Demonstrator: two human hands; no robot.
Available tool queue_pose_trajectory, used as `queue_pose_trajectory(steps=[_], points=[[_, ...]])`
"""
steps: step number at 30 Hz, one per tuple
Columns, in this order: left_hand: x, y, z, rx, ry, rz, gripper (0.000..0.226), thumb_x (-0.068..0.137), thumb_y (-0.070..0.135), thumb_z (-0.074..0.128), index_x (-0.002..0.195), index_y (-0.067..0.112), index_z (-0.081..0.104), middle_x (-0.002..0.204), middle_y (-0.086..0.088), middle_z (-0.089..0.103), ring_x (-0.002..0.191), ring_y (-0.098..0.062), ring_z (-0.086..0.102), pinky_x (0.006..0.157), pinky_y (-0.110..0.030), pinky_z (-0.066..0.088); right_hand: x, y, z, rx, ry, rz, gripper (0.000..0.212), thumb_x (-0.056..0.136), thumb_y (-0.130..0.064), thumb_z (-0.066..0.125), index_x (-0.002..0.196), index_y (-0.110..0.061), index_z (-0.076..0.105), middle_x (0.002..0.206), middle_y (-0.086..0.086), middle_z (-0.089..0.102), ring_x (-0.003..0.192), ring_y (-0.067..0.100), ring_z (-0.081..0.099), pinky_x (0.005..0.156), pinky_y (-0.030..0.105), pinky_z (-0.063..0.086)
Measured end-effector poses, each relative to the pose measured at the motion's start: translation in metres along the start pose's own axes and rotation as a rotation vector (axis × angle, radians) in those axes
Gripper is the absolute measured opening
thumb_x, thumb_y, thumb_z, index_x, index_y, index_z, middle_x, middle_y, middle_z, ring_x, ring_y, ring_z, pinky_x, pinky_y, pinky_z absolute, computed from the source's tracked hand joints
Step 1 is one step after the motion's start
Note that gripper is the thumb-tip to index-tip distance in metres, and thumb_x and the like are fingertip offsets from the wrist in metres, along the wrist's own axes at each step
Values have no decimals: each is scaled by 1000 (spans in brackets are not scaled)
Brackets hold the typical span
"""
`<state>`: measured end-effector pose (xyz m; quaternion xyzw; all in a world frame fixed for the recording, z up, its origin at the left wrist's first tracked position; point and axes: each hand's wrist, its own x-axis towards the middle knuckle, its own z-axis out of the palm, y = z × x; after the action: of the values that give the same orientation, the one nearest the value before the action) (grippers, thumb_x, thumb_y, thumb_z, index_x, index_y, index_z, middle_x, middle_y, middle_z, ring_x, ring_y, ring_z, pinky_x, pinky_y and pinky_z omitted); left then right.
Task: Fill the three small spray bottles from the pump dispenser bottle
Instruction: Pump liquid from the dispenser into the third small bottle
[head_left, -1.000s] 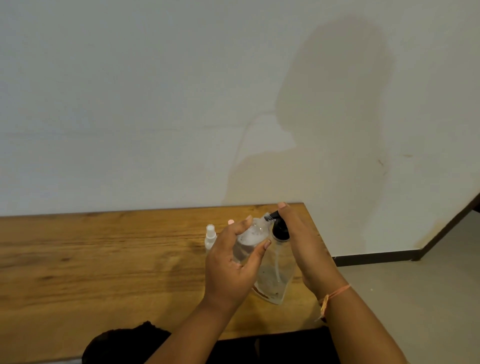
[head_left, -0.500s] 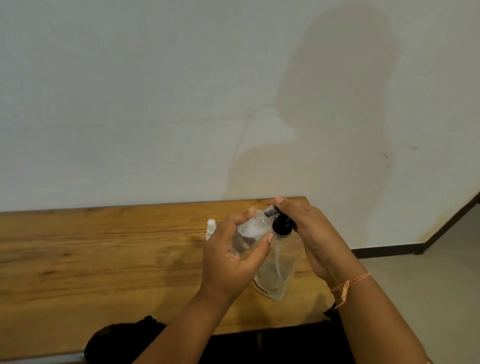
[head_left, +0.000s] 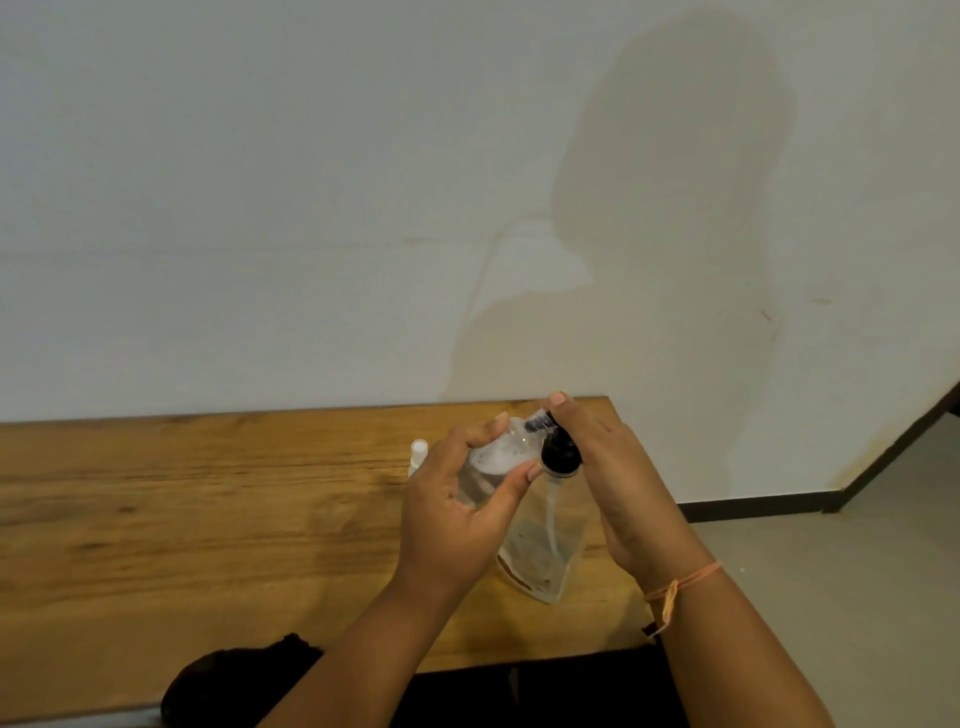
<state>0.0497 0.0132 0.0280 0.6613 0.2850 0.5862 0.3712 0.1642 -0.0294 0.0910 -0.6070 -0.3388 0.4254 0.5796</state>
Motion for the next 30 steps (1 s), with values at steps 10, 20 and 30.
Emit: queue_pose_trajectory(steps=[10,20,30], points=[[-4,-2,0,-11,34,26,35,73,41,72,105,33,62,105,20,65,100,-4,63,81,-14,49,-3,-1,1,41,-49,-4,36,91,-40,50,66,-28,74,74,-11,72,69,-4,64,64,13,49],[-4,-5,1,18,16,31,31,73,35,70,101,33,58,105,27,63,101,2,61,82,-8,46,7,4,-1,40,-19,30,27,90,-39,54,107,-22,67,117,-5,65,109,9,57,76,16,42],[-2,-5,-1,24,33,67,30,74,35,70,102,31,60,107,26,62,102,-1,62,84,-13,48,1,1,0,99,-17,19,23,89,-38,55,84,-21,71,83,-8,73,90,8,63,76,21,47]])
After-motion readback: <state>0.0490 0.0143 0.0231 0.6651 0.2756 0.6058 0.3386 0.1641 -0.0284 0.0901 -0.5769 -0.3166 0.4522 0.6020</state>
